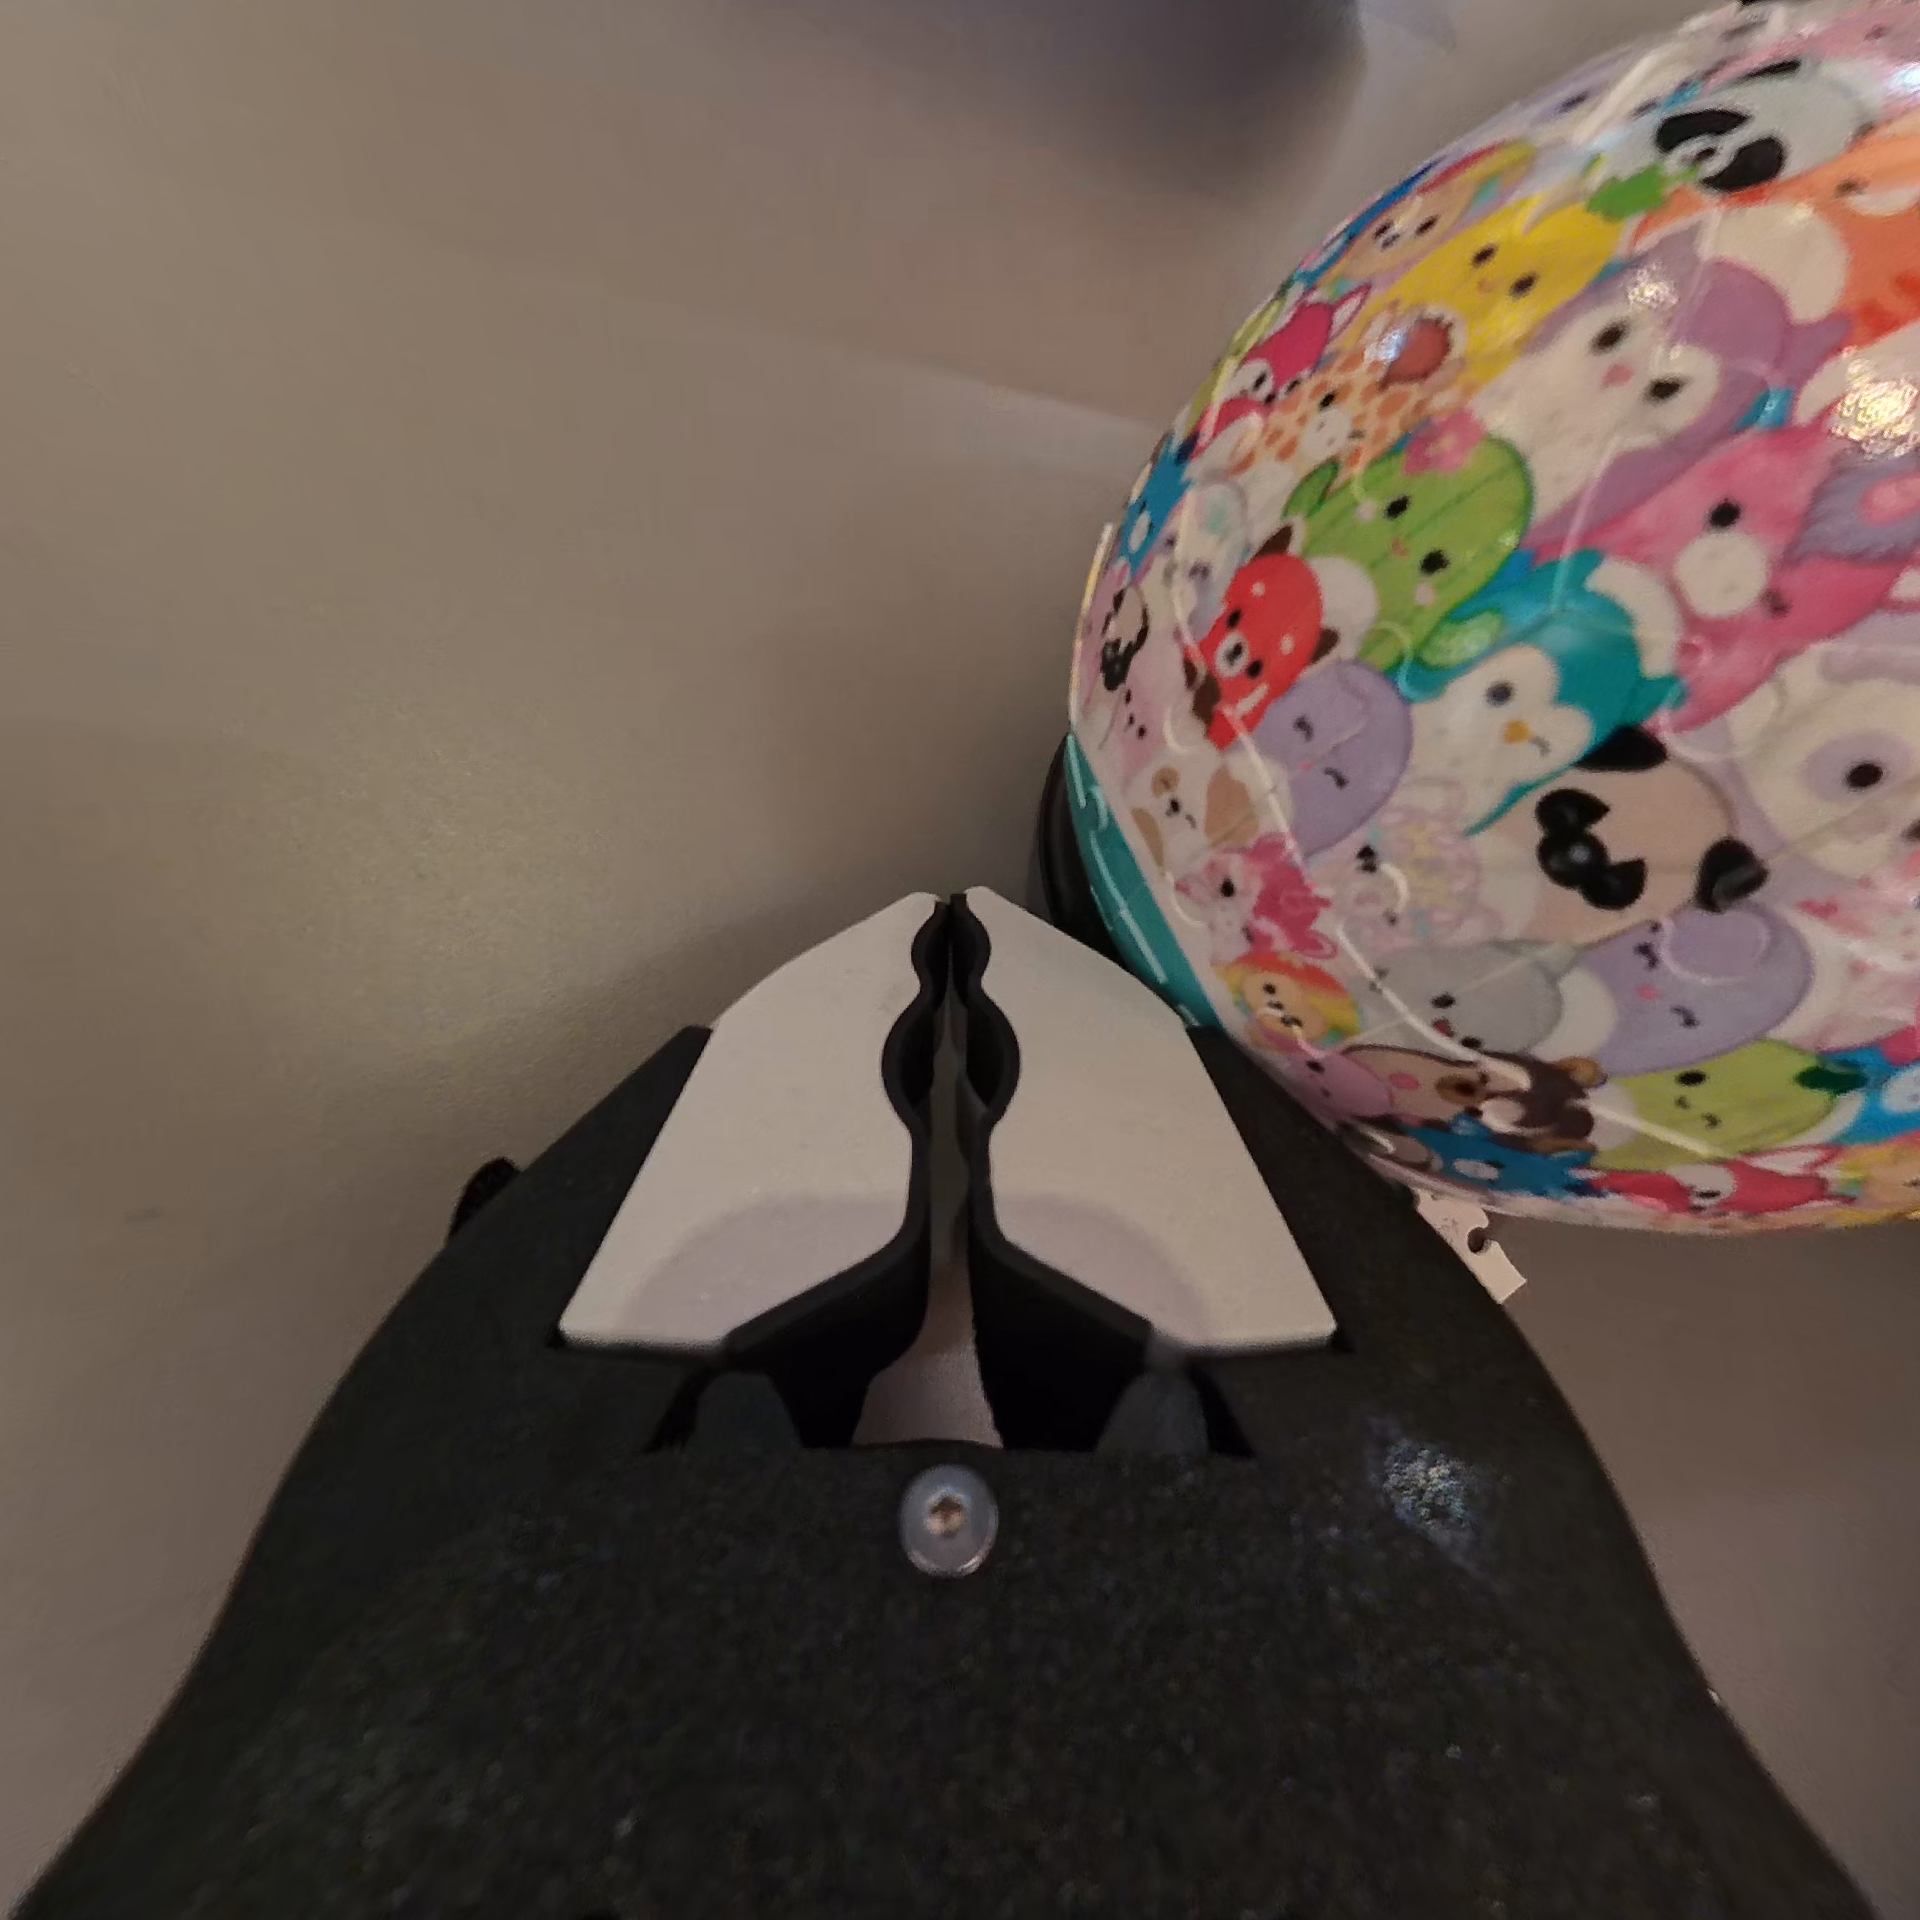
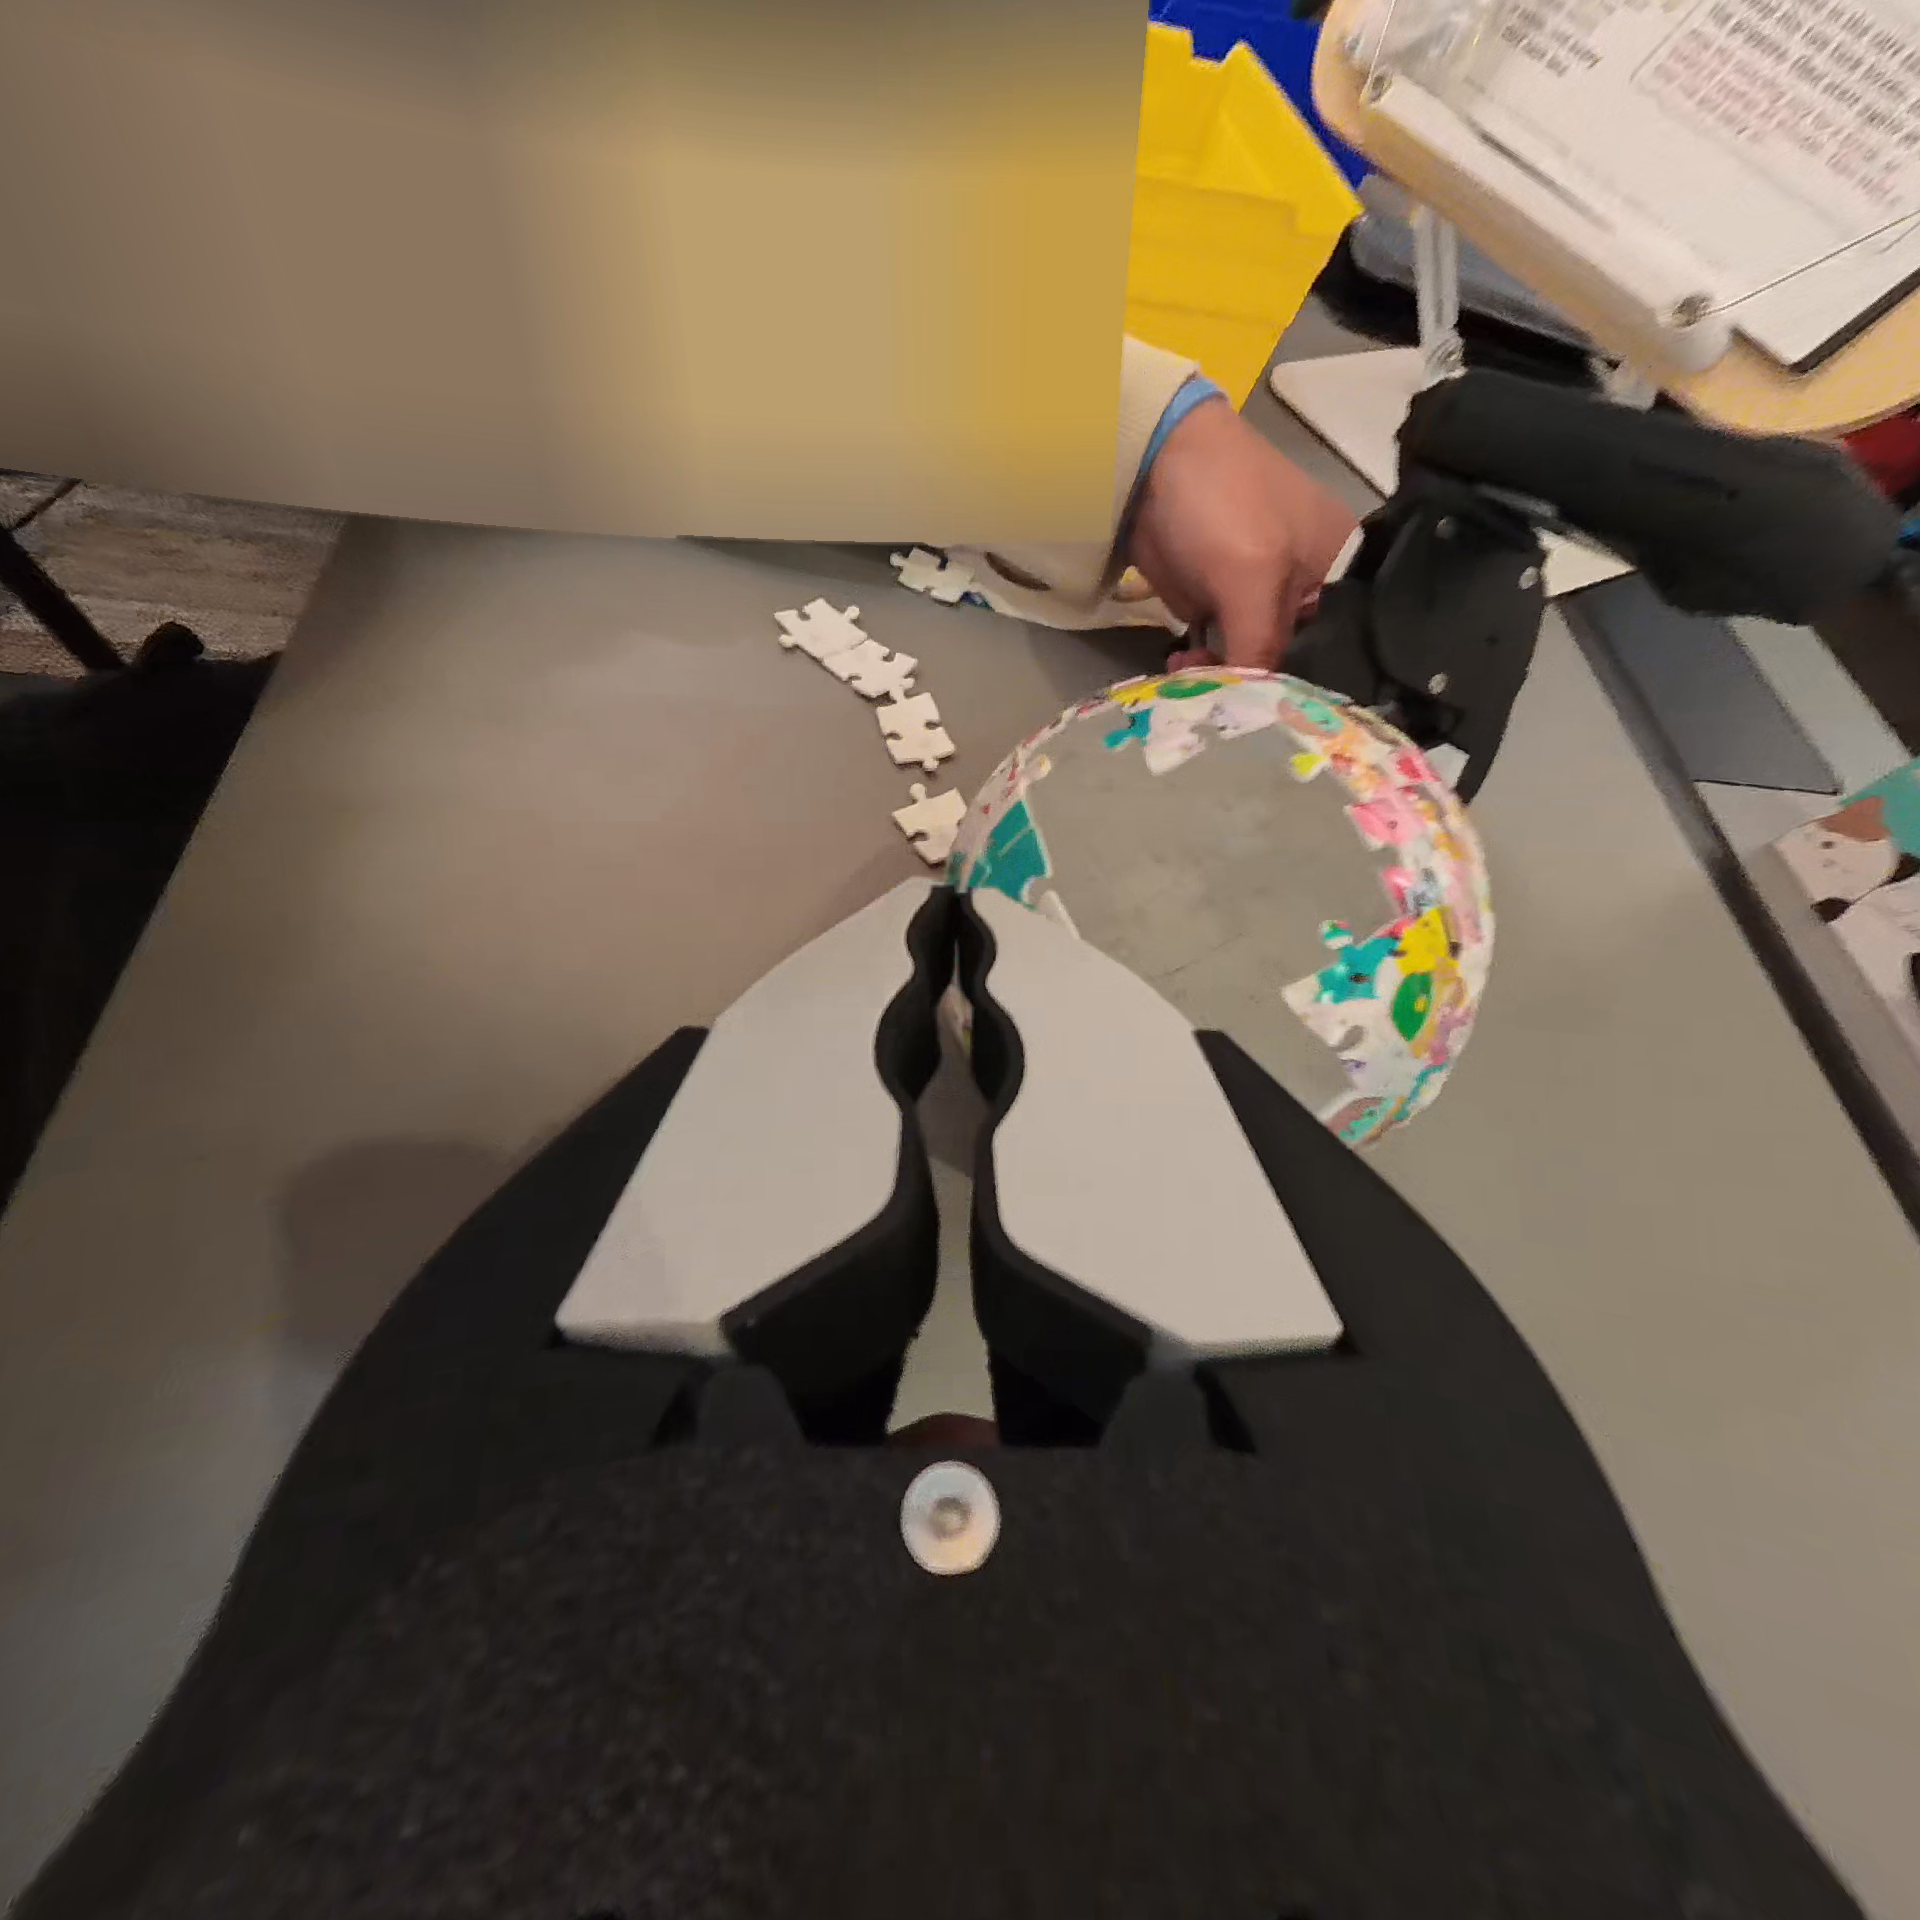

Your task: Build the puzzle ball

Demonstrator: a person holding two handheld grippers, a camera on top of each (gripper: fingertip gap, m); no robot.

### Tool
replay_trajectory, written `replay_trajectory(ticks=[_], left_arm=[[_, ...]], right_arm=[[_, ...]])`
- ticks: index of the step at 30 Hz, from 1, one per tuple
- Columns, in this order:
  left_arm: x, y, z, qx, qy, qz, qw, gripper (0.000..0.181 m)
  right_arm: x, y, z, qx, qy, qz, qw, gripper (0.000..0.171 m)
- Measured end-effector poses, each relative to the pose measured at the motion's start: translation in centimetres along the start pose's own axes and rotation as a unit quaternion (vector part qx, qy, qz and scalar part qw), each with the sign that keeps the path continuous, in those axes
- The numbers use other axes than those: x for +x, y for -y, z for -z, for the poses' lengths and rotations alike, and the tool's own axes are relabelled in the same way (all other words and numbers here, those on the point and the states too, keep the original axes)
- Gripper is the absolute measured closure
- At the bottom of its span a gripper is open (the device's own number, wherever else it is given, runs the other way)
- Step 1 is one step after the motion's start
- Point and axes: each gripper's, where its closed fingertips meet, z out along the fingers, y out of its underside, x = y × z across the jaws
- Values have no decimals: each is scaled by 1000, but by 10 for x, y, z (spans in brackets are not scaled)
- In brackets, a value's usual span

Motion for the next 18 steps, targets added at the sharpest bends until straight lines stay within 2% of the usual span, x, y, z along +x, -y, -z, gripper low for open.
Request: replay_trajectory(ticks=[7, 18], left_arm=[[0, 0, 0, 0, 0, 0, 1000, 181], [1, 0, -1, 0, -1, 1, 1000, 181]], right_arm=[[6, -20, -14, -24, -10, -10, 1000, 171], [4, -23, -14, -18, 7, -26, 999, 171]])
